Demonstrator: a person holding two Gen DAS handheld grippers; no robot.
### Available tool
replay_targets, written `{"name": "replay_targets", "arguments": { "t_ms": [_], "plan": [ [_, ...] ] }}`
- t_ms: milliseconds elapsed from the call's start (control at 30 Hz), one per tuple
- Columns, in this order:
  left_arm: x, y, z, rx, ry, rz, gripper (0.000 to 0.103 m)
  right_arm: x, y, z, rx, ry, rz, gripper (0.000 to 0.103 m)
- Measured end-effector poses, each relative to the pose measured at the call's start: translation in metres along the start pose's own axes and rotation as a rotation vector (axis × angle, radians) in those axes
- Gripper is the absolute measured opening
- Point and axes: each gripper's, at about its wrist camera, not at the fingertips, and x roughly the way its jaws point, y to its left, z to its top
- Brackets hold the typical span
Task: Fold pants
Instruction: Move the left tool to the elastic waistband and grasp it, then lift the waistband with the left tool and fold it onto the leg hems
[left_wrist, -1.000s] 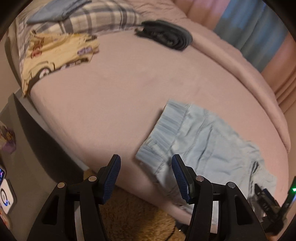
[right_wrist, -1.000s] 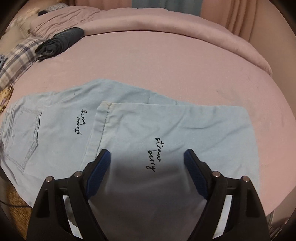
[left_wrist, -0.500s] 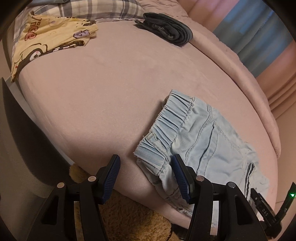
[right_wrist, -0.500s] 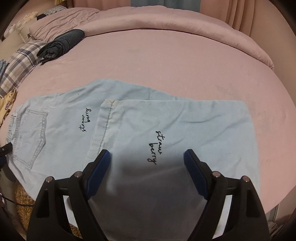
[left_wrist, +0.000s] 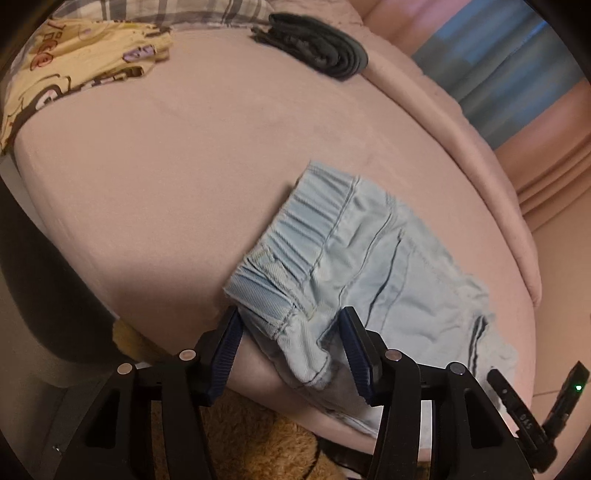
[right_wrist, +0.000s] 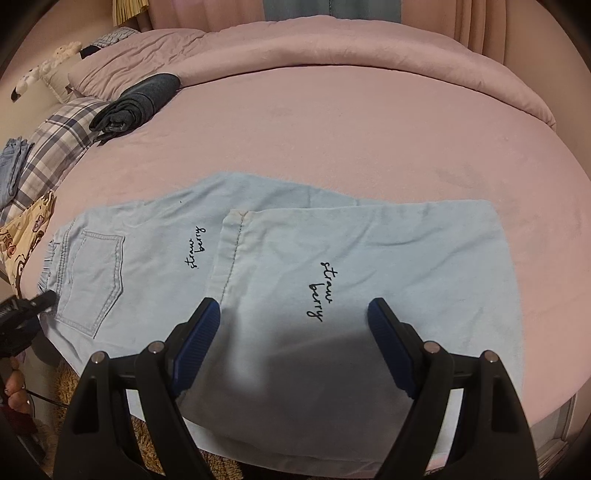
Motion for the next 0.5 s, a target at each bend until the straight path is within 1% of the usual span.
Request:
{"name": "replay_targets", "arguments": {
  "t_ms": [133,233,300,400,467,500],
  "plan": [
    [0.0018,-0.0071,0.0026,0.023,-0.008,0.023,0.054,0.0008,0.0002,-0.0007,-0.002,0.005,-0.002,0.083],
    [0.0035,-0.0045,0.0028,0.003,-0.024,0.005,0.054,0.0007,0.0009,-0.0012,-0.003,0.006,0.005,0.083],
    [0.0034,-0.0043,0.0005,0.011,-0.036,0.005,0.054,0.0002,0.0017,-0.0018,-0.007,0.005,0.013,0.083],
    [0.0019,-0.0046,-0.0004,0.012,-0.044,0.008,0.048,0.0001,0.0025,-0.0019,-0.010,0.005,0.020,0.083],
    [-0.0008,-0.0055,-0.0016,-0.001,-0.058,0.000,0.040,0.0001,0.0026,-0.0021,-0.010,0.006,0.019,0.083],
    [-0.0033,-0.0072,-0.0024,-0.001,-0.066,-0.002,0.039,-0.0003,0.0023,-0.0023,-0.011,0.005,0.020,0.083]
  ]
}}
